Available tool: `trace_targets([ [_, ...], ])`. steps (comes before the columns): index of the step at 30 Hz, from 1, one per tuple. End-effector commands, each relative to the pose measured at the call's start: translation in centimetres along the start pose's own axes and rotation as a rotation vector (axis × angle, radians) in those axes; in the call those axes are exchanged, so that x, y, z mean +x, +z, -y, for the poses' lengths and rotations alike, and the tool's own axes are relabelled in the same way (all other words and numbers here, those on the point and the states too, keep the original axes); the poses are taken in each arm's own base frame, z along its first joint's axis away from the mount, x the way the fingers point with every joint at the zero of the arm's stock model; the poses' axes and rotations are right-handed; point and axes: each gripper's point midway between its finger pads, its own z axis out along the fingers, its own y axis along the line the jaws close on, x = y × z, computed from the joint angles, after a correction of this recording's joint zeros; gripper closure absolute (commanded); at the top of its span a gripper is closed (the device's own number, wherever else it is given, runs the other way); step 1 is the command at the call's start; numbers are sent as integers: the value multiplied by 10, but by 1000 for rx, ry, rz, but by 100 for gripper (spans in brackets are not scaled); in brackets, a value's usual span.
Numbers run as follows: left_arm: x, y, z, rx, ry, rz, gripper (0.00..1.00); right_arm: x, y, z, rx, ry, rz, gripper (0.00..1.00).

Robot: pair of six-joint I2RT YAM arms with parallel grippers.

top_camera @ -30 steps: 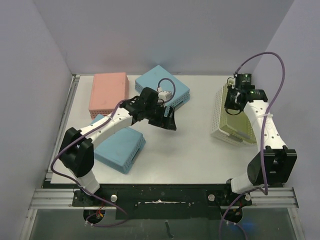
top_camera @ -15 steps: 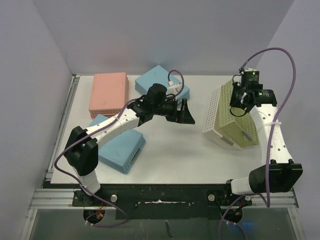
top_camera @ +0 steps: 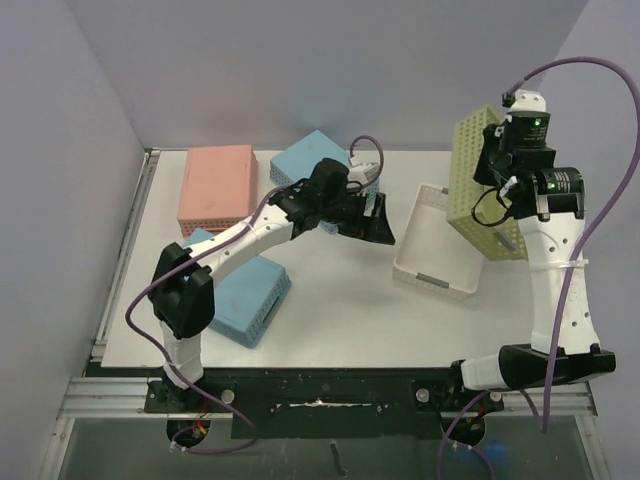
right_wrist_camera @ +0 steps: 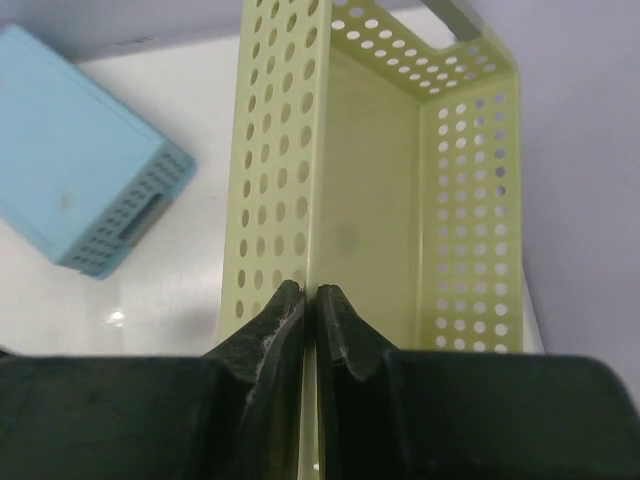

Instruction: Turn the large container upside down

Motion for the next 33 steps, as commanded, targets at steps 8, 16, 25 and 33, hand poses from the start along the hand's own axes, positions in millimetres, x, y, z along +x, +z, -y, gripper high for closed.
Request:
trace_targets([
  [8, -89, -207, -80, -253, -98, 427, 16, -41, -81, -177, -723, 53, 68, 100],
  [16, -61, -321, -162, -459, -325, 676, 15, 33, -113, -293, -1195, 249, -167, 100],
  [25, -53, -323, -171, -482, -331, 650, 15, 86, -85, -308, -1210, 449, -382, 100],
  [33, -46, -310, -176, -445, -338, 602, 15, 161, -37, -264, -1083, 701, -561, 100],
])
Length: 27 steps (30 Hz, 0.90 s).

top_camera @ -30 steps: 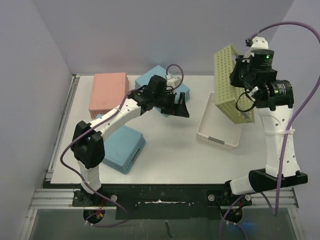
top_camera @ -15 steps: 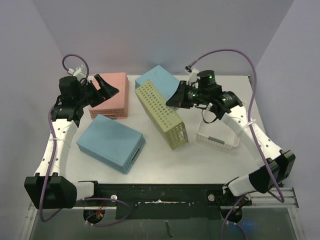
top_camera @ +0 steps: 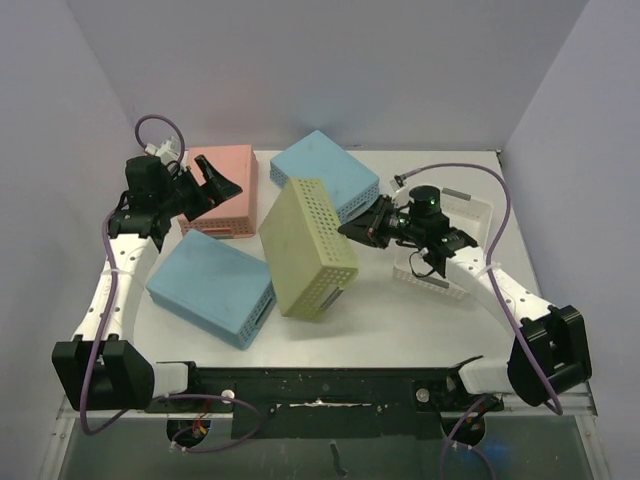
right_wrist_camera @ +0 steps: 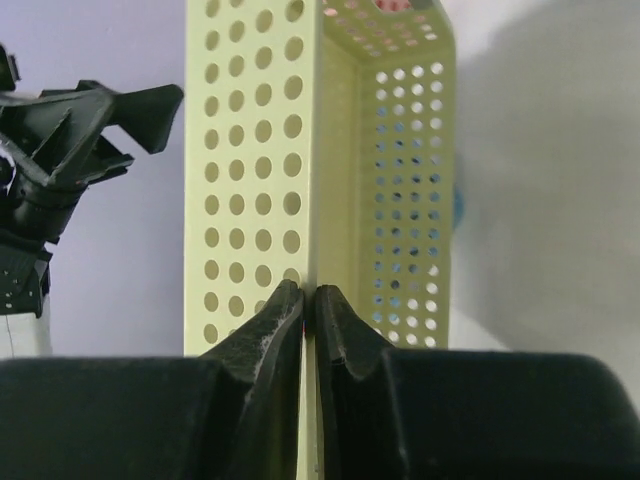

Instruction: Turn the large container upside down

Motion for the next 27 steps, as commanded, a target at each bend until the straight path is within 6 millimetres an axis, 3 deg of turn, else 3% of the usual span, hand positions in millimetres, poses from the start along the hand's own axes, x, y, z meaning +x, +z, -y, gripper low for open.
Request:
trace_targets([
  [1, 1, 2, 11, 71, 31, -23, 15, 6, -15, 11, -72, 121, -1, 100],
  [6, 12, 10, 12, 79, 40, -53, 15, 6, -30, 60, 70, 150, 26, 100],
  [13, 21, 18, 15, 84, 51, -79, 15, 14, -35, 102, 217, 120, 9, 100],
  [22, 30, 25, 18, 82, 61, -104, 15, 26, -28, 135, 374, 51, -18, 100],
  [27, 35, 28, 19, 80, 68, -116, 15, 39, -14, 137, 422, -24, -74, 97],
])
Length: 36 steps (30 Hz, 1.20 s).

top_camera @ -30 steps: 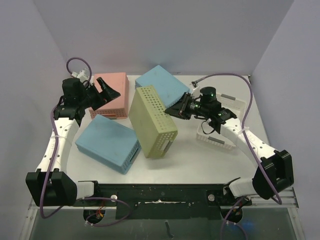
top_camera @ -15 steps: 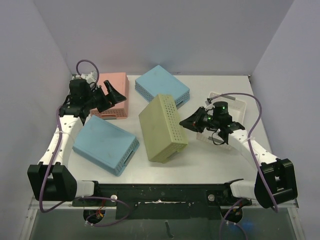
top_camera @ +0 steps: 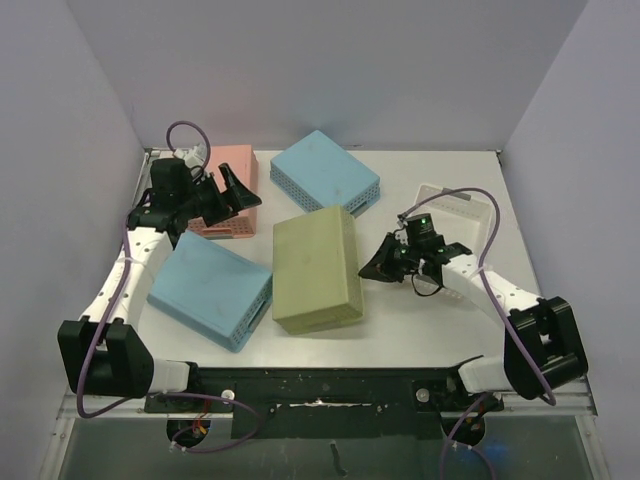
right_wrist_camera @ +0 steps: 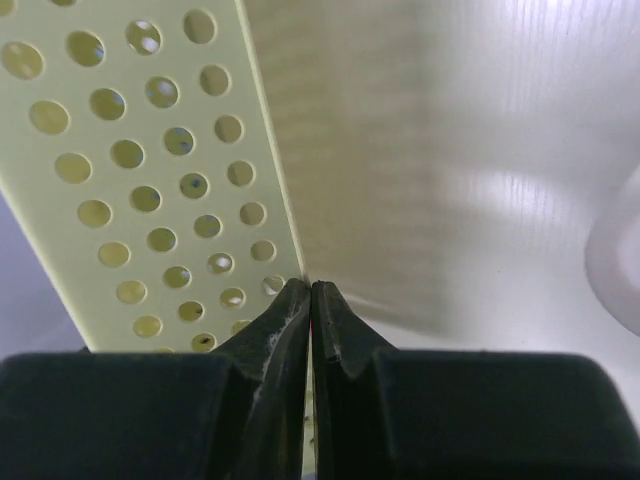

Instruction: Turn the large container upside down

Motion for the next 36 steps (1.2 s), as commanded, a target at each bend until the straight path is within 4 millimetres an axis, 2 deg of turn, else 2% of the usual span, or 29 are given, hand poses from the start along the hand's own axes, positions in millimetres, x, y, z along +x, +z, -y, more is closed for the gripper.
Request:
trace_targets([
  [1, -6, 4, 10, 31, 53, 26, 15, -1, 7, -7, 57, -111, 7, 95],
  [3, -3, 6, 10, 27, 54, 21, 15, -1, 10, -10, 67, -138, 4, 89],
  [5, 0, 9, 10, 25, 55, 13, 15, -4, 10, -13, 80, -166, 5, 75],
  [8, 5, 13, 11, 27, 58, -3, 15, -19, 5, -14, 125, -231, 29, 56],
  [10, 10, 16, 15, 42, 69, -15, 15, -31, -3, -12, 168, -268, 52, 48],
  [12, 15, 20, 22, 54, 90, -33, 15, -49, -18, -11, 230, -310, 103, 42],
  [16, 26, 26, 42, 61, 170, -51, 15, -91, -62, -6, 365, -364, 249, 32],
  [19, 35, 32, 58, 65, 218, -59, 15, -124, -89, 13, 488, -348, 367, 27],
  [22, 46, 38, 71, 73, 248, -68, 15, -146, -99, 35, 580, -275, 432, 23],
  [27, 62, 48, 83, 72, 249, -99, 15, -161, -64, 49, 540, -194, 374, 25],
  [30, 70, 49, 88, 74, 258, -119, 15, -167, -47, 51, 498, -174, 347, 27],
  [33, 75, 46, 92, 67, 281, -116, 15, -166, -32, 54, 473, -161, 318, 29],
  [36, 83, 44, 93, 84, 281, -123, 15, -164, -24, 61, 484, -147, 300, 32],
])
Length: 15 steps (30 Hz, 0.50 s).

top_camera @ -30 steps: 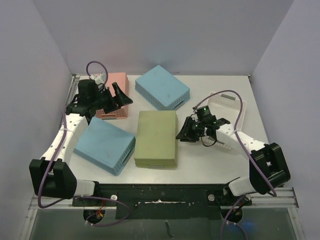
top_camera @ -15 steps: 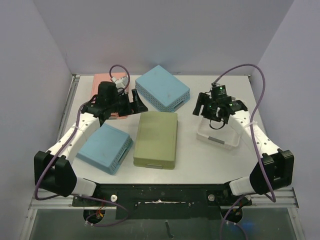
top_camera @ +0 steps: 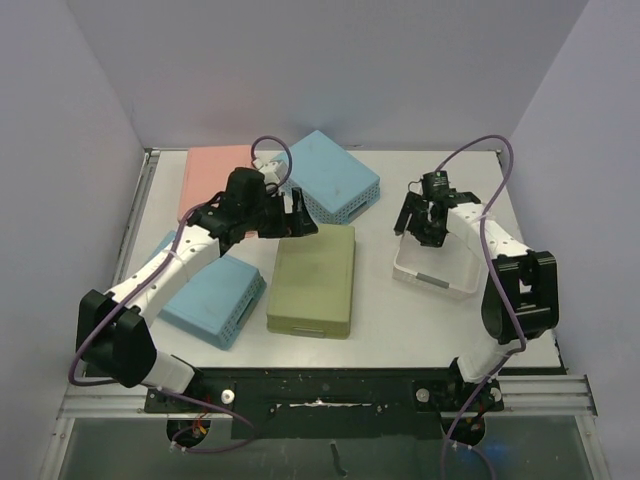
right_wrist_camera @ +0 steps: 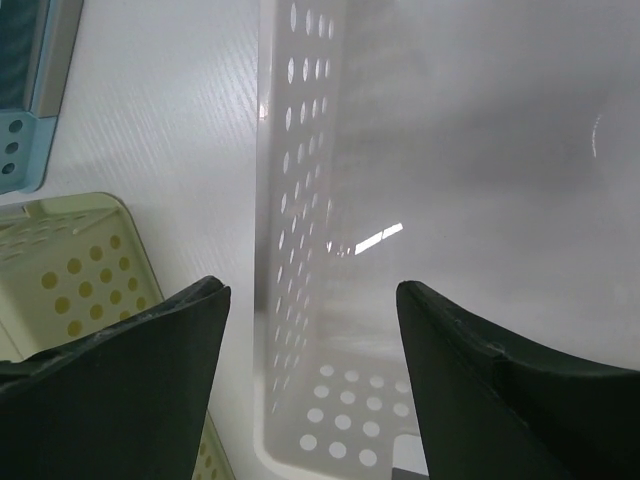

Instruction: Turn the large container upside down

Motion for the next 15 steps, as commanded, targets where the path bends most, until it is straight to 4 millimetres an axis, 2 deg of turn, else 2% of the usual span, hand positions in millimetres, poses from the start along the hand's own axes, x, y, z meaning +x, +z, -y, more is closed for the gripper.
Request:
trace_targets([
  [1, -17, -11, 23, 50, 39, 75, 15, -23, -5, -16, -64, 25, 77, 35],
  [4, -13, -10, 26, 60, 39, 70, 15, -23, -7, -10, -44, 21, 86, 53],
  [10, -11, -11, 21, 40, 49, 69, 15, -32, -23, -22, -96, -57, 115, 77],
  [12, -11, -11, 20, 40, 52, 76, 14, -33, -22, -21, -85, -62, 111, 76],
  [15, -12, -11, 21, 44, 63, 77, 14, -34, -11, -13, -46, -59, 94, 64],
])
